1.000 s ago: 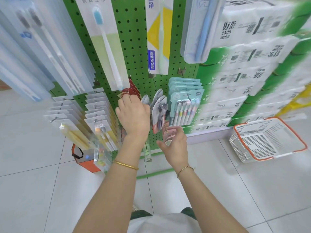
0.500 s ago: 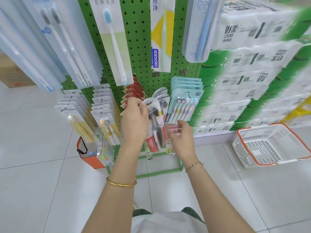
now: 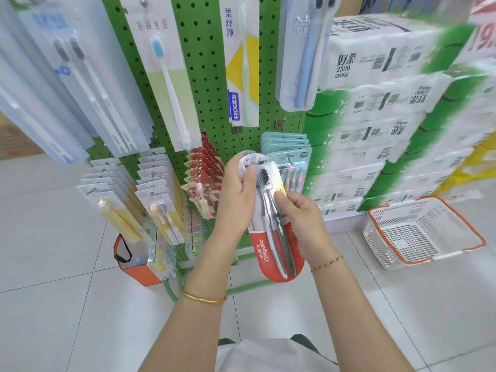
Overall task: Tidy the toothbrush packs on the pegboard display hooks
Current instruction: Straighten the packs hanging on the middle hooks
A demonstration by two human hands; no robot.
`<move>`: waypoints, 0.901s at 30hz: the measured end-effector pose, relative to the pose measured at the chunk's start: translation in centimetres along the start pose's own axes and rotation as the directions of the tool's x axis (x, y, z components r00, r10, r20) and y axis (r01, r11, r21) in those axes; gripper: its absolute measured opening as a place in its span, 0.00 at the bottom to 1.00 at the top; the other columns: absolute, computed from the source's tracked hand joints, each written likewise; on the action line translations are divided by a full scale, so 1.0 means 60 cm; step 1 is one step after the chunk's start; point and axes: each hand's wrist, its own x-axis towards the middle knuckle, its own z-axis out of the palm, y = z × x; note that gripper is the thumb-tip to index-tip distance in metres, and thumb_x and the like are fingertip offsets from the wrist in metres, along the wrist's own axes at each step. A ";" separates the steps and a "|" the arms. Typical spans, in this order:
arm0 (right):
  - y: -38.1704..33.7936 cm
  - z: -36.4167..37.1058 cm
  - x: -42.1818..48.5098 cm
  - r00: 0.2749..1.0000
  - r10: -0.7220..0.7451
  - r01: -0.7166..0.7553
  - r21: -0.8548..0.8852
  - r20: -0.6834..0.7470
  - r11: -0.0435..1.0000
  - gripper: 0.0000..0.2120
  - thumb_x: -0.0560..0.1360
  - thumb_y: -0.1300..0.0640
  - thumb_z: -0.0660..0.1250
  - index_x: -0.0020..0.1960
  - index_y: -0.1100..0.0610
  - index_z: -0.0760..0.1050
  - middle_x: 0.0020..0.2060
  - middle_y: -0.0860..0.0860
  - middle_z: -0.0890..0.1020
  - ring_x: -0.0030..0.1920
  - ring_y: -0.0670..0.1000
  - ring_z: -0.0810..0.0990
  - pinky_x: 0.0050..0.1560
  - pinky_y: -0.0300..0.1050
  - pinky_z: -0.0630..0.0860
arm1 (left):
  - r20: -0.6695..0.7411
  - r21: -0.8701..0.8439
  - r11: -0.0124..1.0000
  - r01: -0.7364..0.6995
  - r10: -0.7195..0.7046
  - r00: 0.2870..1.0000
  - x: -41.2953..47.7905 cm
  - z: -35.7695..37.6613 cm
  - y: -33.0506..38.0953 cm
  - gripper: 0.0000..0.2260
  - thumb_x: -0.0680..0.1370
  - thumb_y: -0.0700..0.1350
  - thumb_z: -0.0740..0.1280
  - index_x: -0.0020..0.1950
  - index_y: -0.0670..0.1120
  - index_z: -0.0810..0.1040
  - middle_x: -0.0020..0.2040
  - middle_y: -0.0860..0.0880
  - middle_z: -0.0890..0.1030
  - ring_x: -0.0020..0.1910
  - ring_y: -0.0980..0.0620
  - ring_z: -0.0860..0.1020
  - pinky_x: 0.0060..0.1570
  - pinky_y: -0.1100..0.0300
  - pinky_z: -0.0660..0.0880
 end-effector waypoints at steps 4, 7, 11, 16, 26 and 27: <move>-0.002 -0.011 0.003 0.997 0.066 -0.064 0.075 -0.026 0.995 0.13 0.78 0.59 0.65 0.46 0.71 0.76 0.37 0.59 0.77 0.39 0.56 0.75 0.44 0.50 0.73 | 0.036 0.079 0.996 -0.043 0.040 0.999 0.004 0.013 -0.007 0.24 0.82 0.48 0.59 0.76 0.45 0.56 0.64 0.60 0.62 0.62 0.69 0.60 0.58 0.79 0.55; -0.006 -0.016 0.005 0.991 0.124 -0.116 0.168 -0.040 0.979 0.08 0.77 0.59 0.65 0.44 0.62 0.80 0.35 0.55 0.82 0.36 0.53 0.80 0.40 0.46 0.78 | 0.119 0.087 0.996 -0.006 -0.005 0.993 0.000 0.020 -0.014 0.33 0.80 0.49 0.63 0.78 0.49 0.47 0.75 0.53 0.56 0.68 0.62 0.58 0.63 0.68 0.55; -0.015 -0.021 0.015 0.981 0.172 -0.145 0.251 -0.089 0.957 0.07 0.77 0.60 0.65 0.43 0.62 0.78 0.35 0.55 0.83 0.34 0.52 0.82 0.38 0.45 0.80 | 0.259 0.083 0.996 -0.046 0.023 0.966 -0.012 0.023 -0.024 0.39 0.79 0.49 0.65 0.78 0.54 0.40 0.76 0.59 0.50 0.69 0.68 0.54 0.67 0.64 0.55; -0.023 -0.034 0.026 0.944 0.270 -0.159 0.453 -0.191 0.877 0.09 0.78 0.61 0.63 0.52 0.67 0.76 0.41 0.61 0.82 0.37 0.57 0.83 0.39 0.51 0.82 | 0.485 0.124 0.989 -0.079 0.009 0.875 -0.016 0.024 -0.039 0.42 0.76 0.47 0.70 0.77 0.58 0.43 0.76 0.57 0.54 0.74 0.61 0.54 0.73 0.57 0.55; -0.014 -0.070 0.049 0.860 0.376 -0.019 0.715 -0.345 0.699 0.18 0.81 0.54 0.59 0.64 0.65 0.71 0.60 0.64 0.77 0.60 0.63 0.77 0.62 0.63 0.72 | 0.624 0.368 0.880 -0.300 0.005 0.781 -0.032 0.034 -0.044 0.45 0.66 0.50 0.77 0.75 0.59 0.53 0.73 0.56 0.56 0.70 0.53 0.63 0.67 0.55 0.66; -0.014 -0.072 0.048 0.870 0.368 -0.022 0.721 -0.327 0.693 0.18 0.81 0.53 0.59 0.63 0.65 0.72 0.58 0.63 0.78 0.58 0.62 0.78 0.59 0.61 0.74 | 0.616 0.368 0.876 -0.313 0.022 0.787 -0.032 0.035 -0.044 0.44 0.67 0.49 0.77 0.76 0.58 0.53 0.72 0.55 0.57 0.69 0.53 0.64 0.66 0.56 0.66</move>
